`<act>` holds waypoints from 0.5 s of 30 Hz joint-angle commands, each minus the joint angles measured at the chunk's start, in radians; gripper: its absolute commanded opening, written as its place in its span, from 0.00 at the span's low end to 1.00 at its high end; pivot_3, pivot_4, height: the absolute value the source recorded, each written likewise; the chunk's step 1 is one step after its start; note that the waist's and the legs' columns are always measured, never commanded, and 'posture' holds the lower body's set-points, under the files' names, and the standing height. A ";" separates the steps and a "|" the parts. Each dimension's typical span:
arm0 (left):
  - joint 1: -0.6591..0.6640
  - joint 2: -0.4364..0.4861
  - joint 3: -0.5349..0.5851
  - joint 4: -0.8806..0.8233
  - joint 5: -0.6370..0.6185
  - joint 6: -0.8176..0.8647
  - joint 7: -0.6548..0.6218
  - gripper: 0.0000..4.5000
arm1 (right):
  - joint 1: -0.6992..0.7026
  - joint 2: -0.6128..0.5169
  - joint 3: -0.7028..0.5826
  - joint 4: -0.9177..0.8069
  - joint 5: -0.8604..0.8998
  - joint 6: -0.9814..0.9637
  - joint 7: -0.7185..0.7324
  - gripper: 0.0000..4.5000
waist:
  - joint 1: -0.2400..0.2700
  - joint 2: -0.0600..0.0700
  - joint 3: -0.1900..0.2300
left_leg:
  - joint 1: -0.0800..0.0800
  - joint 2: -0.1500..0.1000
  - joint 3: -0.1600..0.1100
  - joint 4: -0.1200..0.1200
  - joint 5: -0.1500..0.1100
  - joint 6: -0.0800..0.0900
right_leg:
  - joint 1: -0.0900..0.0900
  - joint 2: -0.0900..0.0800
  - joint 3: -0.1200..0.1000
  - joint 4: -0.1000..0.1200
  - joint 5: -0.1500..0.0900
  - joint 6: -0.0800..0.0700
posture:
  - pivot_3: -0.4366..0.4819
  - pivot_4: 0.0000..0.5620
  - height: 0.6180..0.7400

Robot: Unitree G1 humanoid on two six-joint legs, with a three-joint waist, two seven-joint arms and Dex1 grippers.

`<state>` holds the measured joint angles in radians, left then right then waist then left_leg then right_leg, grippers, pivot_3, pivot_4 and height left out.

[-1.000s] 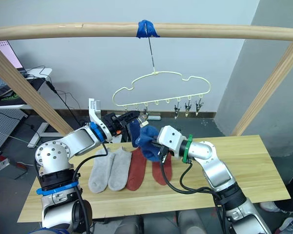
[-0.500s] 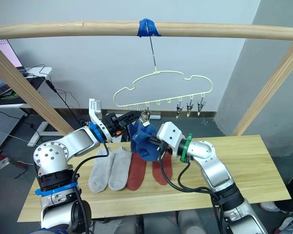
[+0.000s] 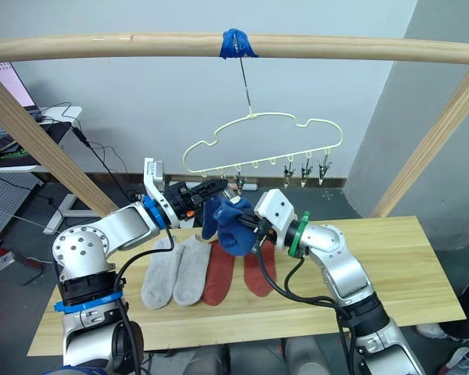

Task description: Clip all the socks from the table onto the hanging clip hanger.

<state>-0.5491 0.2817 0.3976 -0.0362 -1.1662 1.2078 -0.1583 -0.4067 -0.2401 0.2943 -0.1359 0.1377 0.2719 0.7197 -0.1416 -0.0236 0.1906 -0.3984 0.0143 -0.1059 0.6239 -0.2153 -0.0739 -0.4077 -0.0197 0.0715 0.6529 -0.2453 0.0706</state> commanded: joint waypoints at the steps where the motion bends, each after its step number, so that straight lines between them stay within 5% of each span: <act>1: 0.008 0.012 -0.018 -0.055 -0.012 -0.025 -0.045 0.14 | -0.018 0.000 -0.018 -0.040 0.019 -0.007 0.000 0.00 | 0.001 0.000 0.000 | 0.000 0.000 0.000 0.000 0.000 0.000 | 0.000 0.000 0.000 -0.001 0.000 0.000 | 0.32 0.30 1.00; 15: 0.045 0.082 0.001 -0.117 -0.098 0.001 -0.040 0.99 | -0.033 0.017 -0.007 -0.001 0.008 -0.015 -0.006 0.00 | 0.002 0.000 0.000 | -0.002 0.000 0.000 -0.002 -0.001 -0.001 | 0.000 0.000 0.000 -0.005 0.000 0.000 | 0.33 0.30 1.00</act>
<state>-0.5105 0.3391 0.3908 -0.0999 -1.2336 1.2005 -0.1861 -0.4165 -0.2307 0.2953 -0.1220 0.1372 0.2709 0.7171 -0.1391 -0.0233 0.1908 -0.4001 0.0145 -0.1059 0.6224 -0.2159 -0.0746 -0.4078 -0.0201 0.0713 0.6480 -0.2451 0.0709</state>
